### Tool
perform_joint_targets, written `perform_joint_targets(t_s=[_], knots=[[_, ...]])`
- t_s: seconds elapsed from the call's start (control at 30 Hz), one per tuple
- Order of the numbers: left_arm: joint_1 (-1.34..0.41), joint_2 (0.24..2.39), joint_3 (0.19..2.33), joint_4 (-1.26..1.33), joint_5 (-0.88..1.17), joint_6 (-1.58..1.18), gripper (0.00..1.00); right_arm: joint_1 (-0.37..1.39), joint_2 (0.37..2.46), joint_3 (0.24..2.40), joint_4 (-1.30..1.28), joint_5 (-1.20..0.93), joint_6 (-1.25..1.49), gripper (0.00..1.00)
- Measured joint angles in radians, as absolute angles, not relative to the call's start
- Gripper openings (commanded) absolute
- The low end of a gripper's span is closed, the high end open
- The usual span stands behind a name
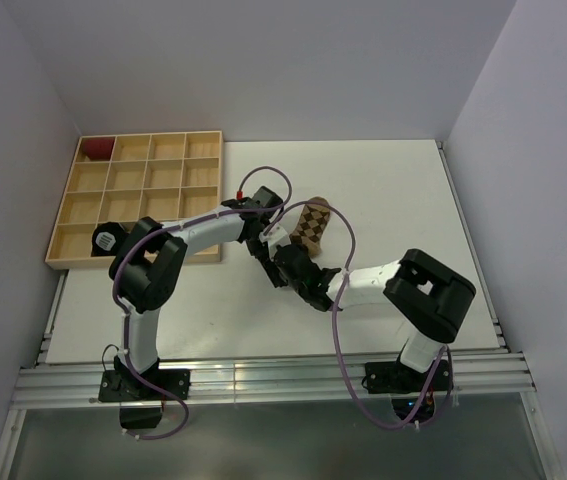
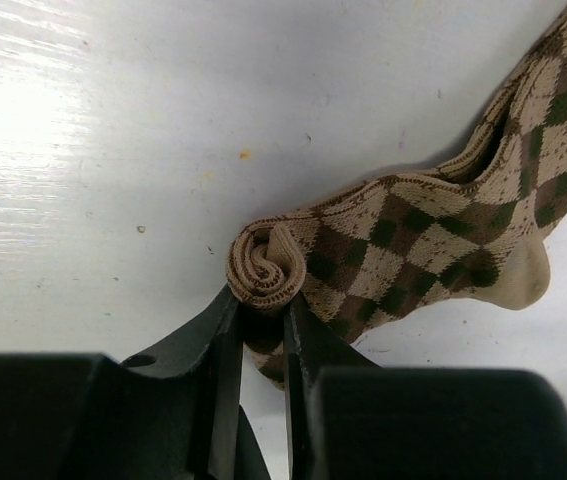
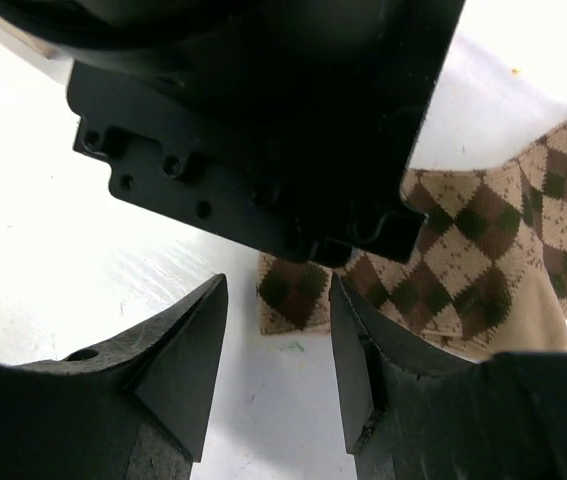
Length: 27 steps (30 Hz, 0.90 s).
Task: Roll the socks
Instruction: Roll the sock at the center of the board.
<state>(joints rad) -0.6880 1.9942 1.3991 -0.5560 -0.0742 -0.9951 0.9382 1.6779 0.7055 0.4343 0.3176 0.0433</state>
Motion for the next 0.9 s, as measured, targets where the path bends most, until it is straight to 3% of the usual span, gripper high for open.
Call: perform_joint_targets(t_s=[0.37,0.57,0.67,0.73,0.87,0.9], knots=[[-0.679,1.996,1.399,-0.550,-0.038,-0.996,0.13,0.938,1.742,0.715,0.461,0.328,0.039,0.47],[-0.675,1.996,1.397,-0.545,-0.028,-0.997,0.16,0.938,1.761,0.725,0.462,0.366,0.036,0.31],[-0.669,1.996,1.391,-0.534,-0.023,-1.000,0.17,0.936,1.767,0.734,0.458,0.379,0.036,0.17],[-0.665,1.993,1.381,-0.521,-0.021,-1.008,0.20,0.934,1.767,0.735,0.455,0.378,0.038,0.01],[-0.649,1.978,1.352,-0.485,-0.010,-1.019,0.25,0.917,1.767,0.741,0.449,0.359,0.057,0.00],[-0.644,1.975,1.346,-0.476,-0.006,-1.026,0.31,0.909,1.766,0.742,0.449,0.345,0.062,0.00]])
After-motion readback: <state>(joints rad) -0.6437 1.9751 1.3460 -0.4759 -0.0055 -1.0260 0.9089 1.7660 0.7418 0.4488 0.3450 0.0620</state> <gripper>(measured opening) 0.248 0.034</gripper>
